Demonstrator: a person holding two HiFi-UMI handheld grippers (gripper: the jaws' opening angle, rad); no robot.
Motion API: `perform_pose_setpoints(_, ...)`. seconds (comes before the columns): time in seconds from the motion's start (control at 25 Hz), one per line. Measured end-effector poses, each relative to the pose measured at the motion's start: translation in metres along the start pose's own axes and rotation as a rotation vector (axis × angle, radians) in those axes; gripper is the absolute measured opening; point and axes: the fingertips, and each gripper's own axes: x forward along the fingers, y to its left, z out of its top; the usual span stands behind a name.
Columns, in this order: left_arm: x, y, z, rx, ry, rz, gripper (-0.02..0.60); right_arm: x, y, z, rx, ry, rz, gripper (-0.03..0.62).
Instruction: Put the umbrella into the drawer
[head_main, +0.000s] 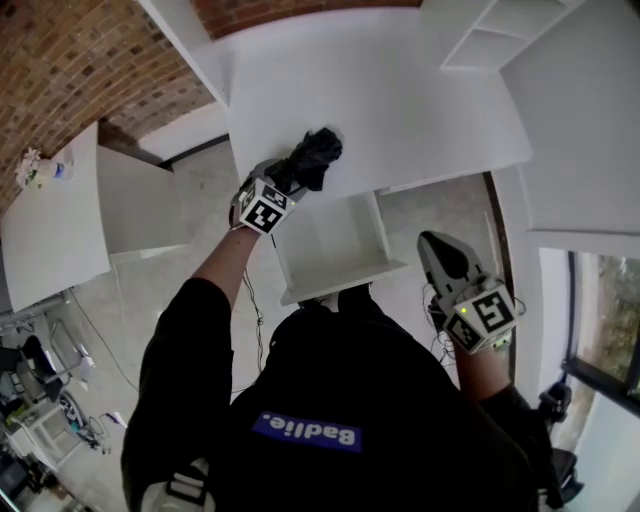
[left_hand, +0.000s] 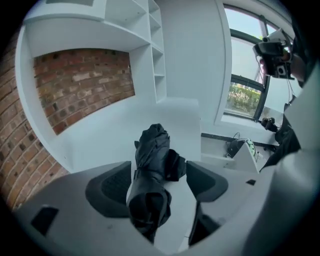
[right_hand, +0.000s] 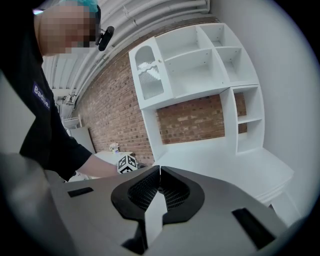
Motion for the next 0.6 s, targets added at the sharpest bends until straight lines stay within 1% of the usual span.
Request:
perform_pose_setpoints(0.12, 0.024, 0.012, -0.014, 0.014, 0.072, 0.006, 0.337, -0.01, -0.018, -0.003, 0.023, 0.024, -0.064, 0.031)
perform_pose_setpoints(0.24, 0.043, 0.015, -0.026, 0.064, 0.136, -0.008, 0.339, -0.017, -0.026, -0.007, 0.028, 0.021, -0.088, 0.031)
perform_pose_setpoints(0.32, 0.052, 0.016, -0.034, 0.084, 0.184, -0.019, 0.341, -0.021, -0.031, -0.009, 0.035, 0.023, -0.102, 0.031)
perform_pose_setpoints(0.4, 0.059, 0.018, -0.041, 0.081, 0.224, -0.034, 0.341, -0.023, -0.033, -0.011, 0.038, 0.023, -0.105, 0.031)
perform_pose_setpoints(0.52, 0.065, 0.019, -0.045, 0.065, 0.246, -0.069, 0.336, -0.027, -0.038, -0.015, 0.048, 0.039, -0.135, 0.031)
perform_pose_setpoints(0.6, 0.068, 0.015, -0.049, 0.049, 0.253, -0.098, 0.31, -0.033, -0.043, -0.018, 0.051, 0.052, -0.155, 0.031)
